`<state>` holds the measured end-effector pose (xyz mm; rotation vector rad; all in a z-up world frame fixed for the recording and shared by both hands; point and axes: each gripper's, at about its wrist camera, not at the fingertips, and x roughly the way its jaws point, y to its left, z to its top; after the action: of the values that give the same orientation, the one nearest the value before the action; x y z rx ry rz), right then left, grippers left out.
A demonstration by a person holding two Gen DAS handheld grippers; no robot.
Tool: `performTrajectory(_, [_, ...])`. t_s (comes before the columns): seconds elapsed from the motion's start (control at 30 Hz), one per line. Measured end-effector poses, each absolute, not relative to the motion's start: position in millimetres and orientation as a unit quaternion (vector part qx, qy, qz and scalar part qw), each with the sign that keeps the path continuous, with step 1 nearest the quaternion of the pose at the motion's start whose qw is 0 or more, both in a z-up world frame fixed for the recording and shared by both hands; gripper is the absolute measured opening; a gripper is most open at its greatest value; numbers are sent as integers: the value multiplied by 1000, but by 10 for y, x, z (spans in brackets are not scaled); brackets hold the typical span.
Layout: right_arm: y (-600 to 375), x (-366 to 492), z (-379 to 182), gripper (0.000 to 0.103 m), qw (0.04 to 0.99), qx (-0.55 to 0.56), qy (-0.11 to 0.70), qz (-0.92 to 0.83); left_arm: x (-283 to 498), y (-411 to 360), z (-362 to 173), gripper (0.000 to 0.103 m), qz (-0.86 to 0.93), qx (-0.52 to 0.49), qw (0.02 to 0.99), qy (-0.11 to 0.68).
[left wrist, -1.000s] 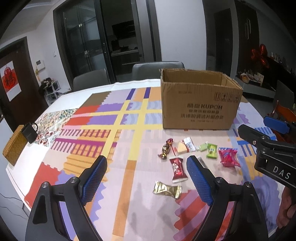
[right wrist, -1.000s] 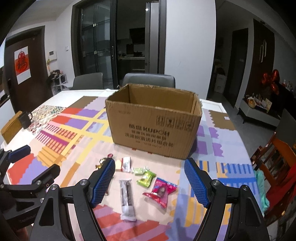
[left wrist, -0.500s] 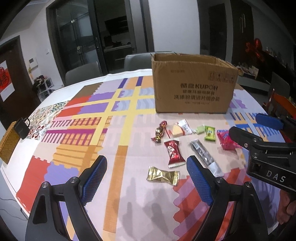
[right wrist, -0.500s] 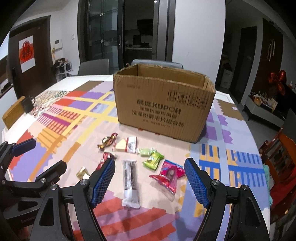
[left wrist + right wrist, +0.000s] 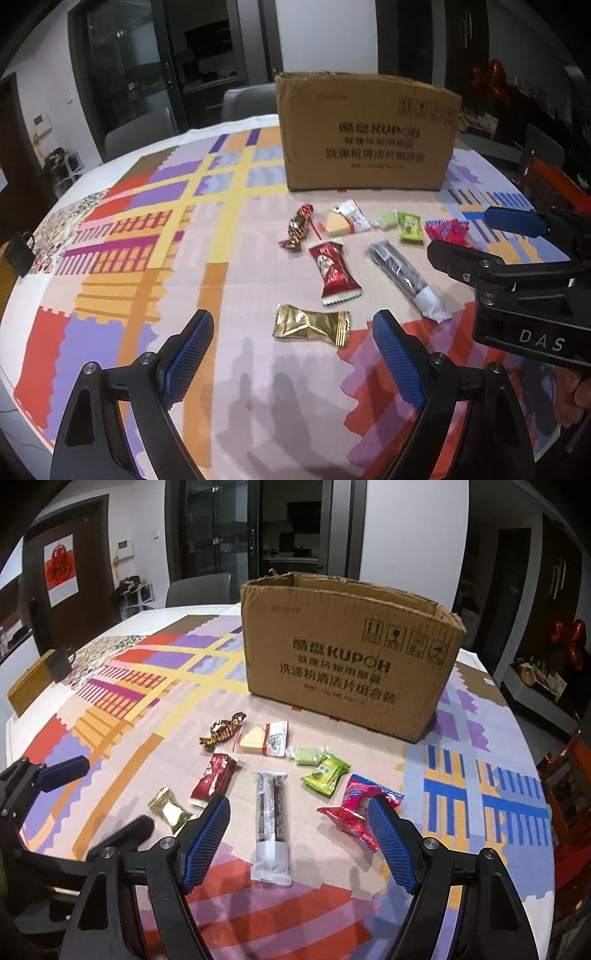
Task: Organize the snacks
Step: 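Move both tools back from the box toward the remaining snacks, then close the left gripper on the gold wrapped candy while the right gripper grasps the silver-brown bar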
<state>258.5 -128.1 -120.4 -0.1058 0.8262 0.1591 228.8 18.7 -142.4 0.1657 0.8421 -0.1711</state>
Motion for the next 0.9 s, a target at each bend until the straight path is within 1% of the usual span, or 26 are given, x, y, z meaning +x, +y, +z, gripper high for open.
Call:
performTrajectory(0.43, [-1211, 2748, -1508, 77, 895, -55, 433, 92, 2504, 199, -1742, 87, -95, 70, 888, 444])
performTrajectory(0.5, [-1188, 2775, -1551, 71, 892, -55, 439, 96, 2538, 216, -1781, 85, -96, 65, 885, 451])
performTrajectory(0.57, [-1161, 2801, -1593, 69, 889, -55, 443, 101, 2572, 221, -1822, 83, -97, 62, 882, 457])
performTrajectory(0.73, [-1100, 2856, -1692, 64, 884, -62, 451, 108, 2625, 201, -1903, 82, -107, 58, 877, 465])
performTrajectory(0.83, [-1087, 2906, -1774, 57, 878, -58, 462, 114, 2638, 193, -1904, 82, -112, 58, 879, 460])
performTrajectory(0.9, [-1104, 2940, -1813, 52, 874, -51, 470, 113, 2647, 193, -1902, 79, -116, 57, 879, 459])
